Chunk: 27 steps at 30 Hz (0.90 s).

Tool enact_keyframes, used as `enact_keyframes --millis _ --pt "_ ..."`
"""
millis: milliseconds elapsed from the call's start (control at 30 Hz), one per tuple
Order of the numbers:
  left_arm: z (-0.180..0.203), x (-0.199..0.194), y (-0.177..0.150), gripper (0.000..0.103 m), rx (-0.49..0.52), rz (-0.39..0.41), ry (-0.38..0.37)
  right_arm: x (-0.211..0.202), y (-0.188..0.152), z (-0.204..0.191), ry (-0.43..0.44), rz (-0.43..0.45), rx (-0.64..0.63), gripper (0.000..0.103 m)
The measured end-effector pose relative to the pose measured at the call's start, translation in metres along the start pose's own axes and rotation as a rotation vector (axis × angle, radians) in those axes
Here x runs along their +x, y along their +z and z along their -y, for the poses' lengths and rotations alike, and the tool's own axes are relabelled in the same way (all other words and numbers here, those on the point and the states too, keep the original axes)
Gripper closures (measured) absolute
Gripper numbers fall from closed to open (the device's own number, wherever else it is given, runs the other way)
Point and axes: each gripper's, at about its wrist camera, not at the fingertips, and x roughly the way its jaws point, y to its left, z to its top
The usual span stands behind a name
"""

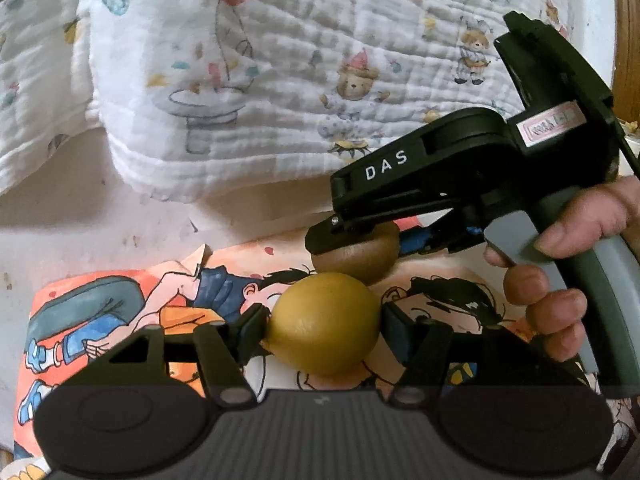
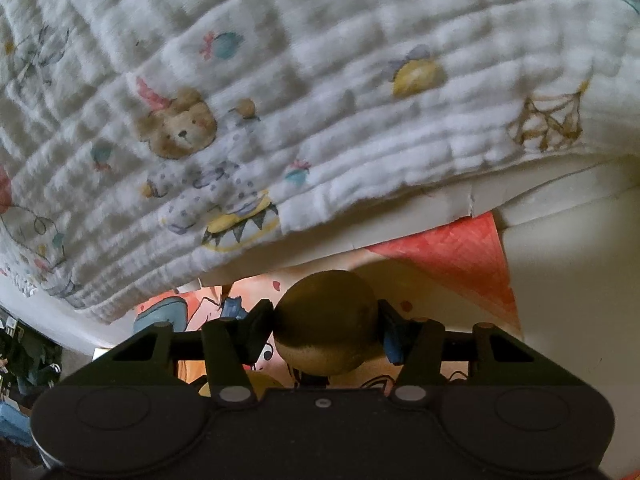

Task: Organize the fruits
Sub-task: 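Grasp the brown round fruit with the right gripper while the left grasps the lemon, then carry the brown fruit and lemon over the metal tray with both grippers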

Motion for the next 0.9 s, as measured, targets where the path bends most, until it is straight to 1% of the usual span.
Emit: enact_keyframes --millis 200,400,567,667,900 --pt "-0.002 0.002 -0.001 0.036 -0.027 0.0 -0.01 -0.011 -0.007 0.01 0.005 0.018 0.02 0.047" --pt "0.005 -0.005 -0.005 0.038 -0.041 -0.014 -0.026 -0.019 -0.013 0.019 0.008 0.009 0.044 0.047" --pt "0.009 -0.015 -0.007 0.038 -0.06 -0.026 -0.041 -0.041 -0.021 0.036 0.03 -0.004 0.069 0.047" --pt "0.011 -0.02 -0.01 0.038 -0.055 -0.031 -0.036 -0.053 -0.028 0.044 0.038 -0.013 0.076 0.047" --pt "0.017 -0.035 -0.017 0.038 -0.062 -0.037 -0.036 -0.082 -0.042 0.053 0.037 -0.016 0.061 0.047"
